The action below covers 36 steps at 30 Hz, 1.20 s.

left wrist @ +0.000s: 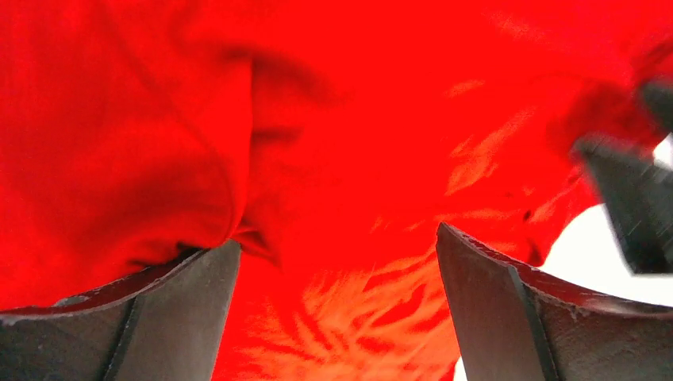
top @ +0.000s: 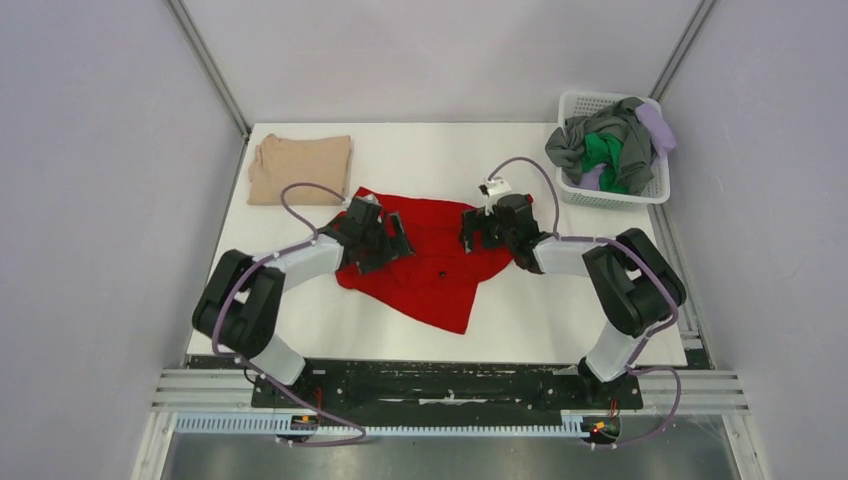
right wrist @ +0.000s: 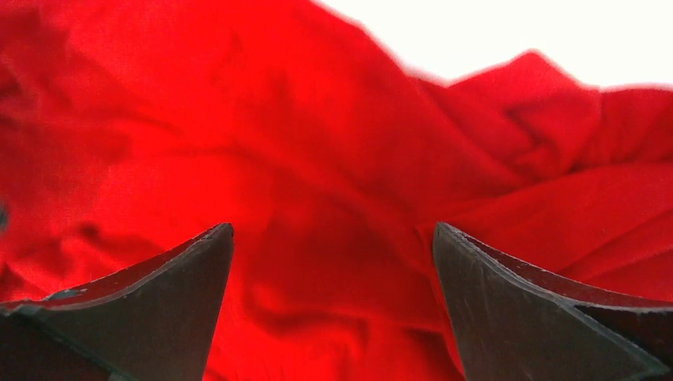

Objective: Fold and stack the t-shirts
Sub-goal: Flatten out the tshirt

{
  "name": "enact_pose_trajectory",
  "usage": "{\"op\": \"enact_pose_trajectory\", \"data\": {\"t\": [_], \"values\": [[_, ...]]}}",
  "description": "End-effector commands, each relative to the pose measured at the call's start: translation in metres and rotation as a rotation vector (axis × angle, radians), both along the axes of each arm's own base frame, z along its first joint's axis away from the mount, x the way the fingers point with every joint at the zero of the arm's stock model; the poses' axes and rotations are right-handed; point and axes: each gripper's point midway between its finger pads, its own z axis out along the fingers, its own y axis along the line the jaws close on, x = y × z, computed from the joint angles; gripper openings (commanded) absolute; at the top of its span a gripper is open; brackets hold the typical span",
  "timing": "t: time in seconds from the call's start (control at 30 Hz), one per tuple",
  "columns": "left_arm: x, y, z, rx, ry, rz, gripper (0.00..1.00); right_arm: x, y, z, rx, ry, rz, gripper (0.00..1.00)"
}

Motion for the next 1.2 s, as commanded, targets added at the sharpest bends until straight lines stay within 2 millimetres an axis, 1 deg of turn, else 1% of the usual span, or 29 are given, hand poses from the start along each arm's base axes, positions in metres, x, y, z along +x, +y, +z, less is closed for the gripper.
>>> {"op": "enact_pose_trajectory", "data": {"t": [0.0, 0.03, 0.07, 0.13, 0.17, 0.2, 0.23, 0.27, 0.3, 0.33, 0.37, 0.4, 0.47, 0.5, 0.53, 0.57, 0.6, 0.67, 0.73, 0.77, 0.8, 0.83, 0.87, 0.9, 0.97, 1.03, 1.1, 1.17], "values": [[0.039, -0.005, -0.031, 0.037, 0.057, 0.073, 1.00, -0.036, -0.008, 0.000, 0.096, 0.029, -0.034, 0.98], [0.047, -0.010, -0.037, 0.037, 0.084, 0.070, 1.00, -0.049, -0.012, -0.002, 0.117, 0.041, -0.048, 0.98], [0.058, -0.020, -0.036, 0.015, 0.090, 0.048, 1.00, -0.058, -0.014, -0.001, 0.134, 0.045, -0.055, 0.98], [0.078, -0.040, -0.040, -0.024, 0.103, 0.012, 1.00, -0.085, -0.021, -0.012, 0.127, 0.076, -0.074, 0.98], [0.093, -0.051, -0.034, -0.053, 0.084, -0.007, 1.00, -0.098, -0.022, -0.017, 0.120, 0.091, -0.074, 0.98], [0.103, -0.058, -0.036, -0.064, 0.082, -0.017, 1.00, -0.112, -0.024, -0.023, 0.114, 0.109, -0.079, 0.98], [0.117, -0.067, -0.032, -0.080, 0.066, -0.027, 1.00, -0.123, -0.023, -0.025, 0.115, 0.112, -0.085, 0.98], [0.132, -0.077, -0.026, -0.101, 0.042, -0.039, 1.00, -0.139, -0.017, -0.029, 0.123, 0.128, -0.055, 0.98], [0.140, -0.085, -0.026, -0.118, 0.038, -0.054, 1.00, -0.151, -0.010, -0.028, 0.146, 0.137, -0.030, 0.98], [0.152, -0.097, -0.016, -0.149, 0.015, -0.076, 1.00, -0.166, 0.000, -0.029, 0.161, 0.144, 0.019, 0.98], [0.158, -0.106, -0.014, -0.166, 0.012, -0.096, 1.00, -0.176, 0.007, -0.028, 0.175, 0.150, 0.050, 0.98], [0.163, -0.114, -0.009, -0.183, 0.007, -0.114, 1.00, -0.183, 0.015, -0.025, 0.186, 0.146, 0.081, 0.98], [0.166, -0.127, 0.001, -0.196, -0.018, -0.149, 1.00, -0.186, 0.028, -0.015, 0.175, 0.102, 0.152, 0.98], [0.165, -0.131, 0.007, -0.195, -0.034, -0.166, 1.00, -0.184, 0.033, -0.008, 0.153, 0.068, 0.185, 0.98], [0.162, -0.132, 0.014, -0.186, -0.046, -0.181, 1.00, -0.177, 0.037, 0.002, 0.117, 0.016, 0.212, 0.98], [0.159, -0.129, 0.022, -0.171, -0.058, -0.190, 1.00, -0.170, 0.036, 0.009, 0.070, -0.028, 0.222, 0.98], [0.155, -0.123, 0.029, -0.143, -0.071, -0.198, 1.00, -0.162, 0.036, 0.021, 0.044, -0.075, 0.221, 0.98], [0.146, -0.098, 0.046, -0.046, -0.117, -0.168, 1.00, -0.154, 0.034, 0.042, 0.001, -0.160, 0.244, 0.98], [0.133, -0.069, 0.070, 0.044, -0.177, -0.129, 1.00, -0.153, 0.034, 0.062, -0.014, -0.246, 0.294, 0.98], [0.122, -0.055, 0.073, 0.084, -0.185, -0.115, 1.00, -0.152, 0.032, 0.068, -0.025, -0.277, 0.306, 0.98], [0.113, -0.041, 0.084, 0.117, -0.208, -0.094, 1.00, -0.152, 0.029, 0.073, -0.035, -0.303, 0.310, 0.98], [0.101, -0.028, 0.084, 0.149, -0.203, -0.076, 1.00, -0.152, 0.024, 0.072, -0.080, -0.327, 0.331, 0.98], [0.089, -0.015, 0.090, 0.174, -0.210, -0.051, 1.00, -0.152, 0.021, 0.072, -0.104, -0.334, 0.334, 0.98], [0.075, -0.001, 0.087, 0.206, -0.198, -0.030, 1.00, -0.152, 0.016, 0.069, -0.136, -0.330, 0.335, 0.98], [0.050, 0.021, 0.079, 0.252, -0.164, 0.002, 1.00, -0.153, 0.006, 0.062, -0.191, -0.300, 0.323, 0.98], [0.027, 0.037, 0.068, 0.281, -0.128, 0.022, 1.00, -0.152, -0.005, 0.058, -0.237, -0.271, 0.287, 0.98], [0.006, 0.047, 0.053, 0.285, -0.078, 0.042, 1.00, -0.152, -0.014, 0.057, -0.250, -0.270, 0.251, 0.98], [-0.009, 0.047, 0.045, 0.257, -0.047, 0.046, 1.00, -0.152, -0.018, 0.060, -0.241, -0.282, 0.225, 0.98]]}}
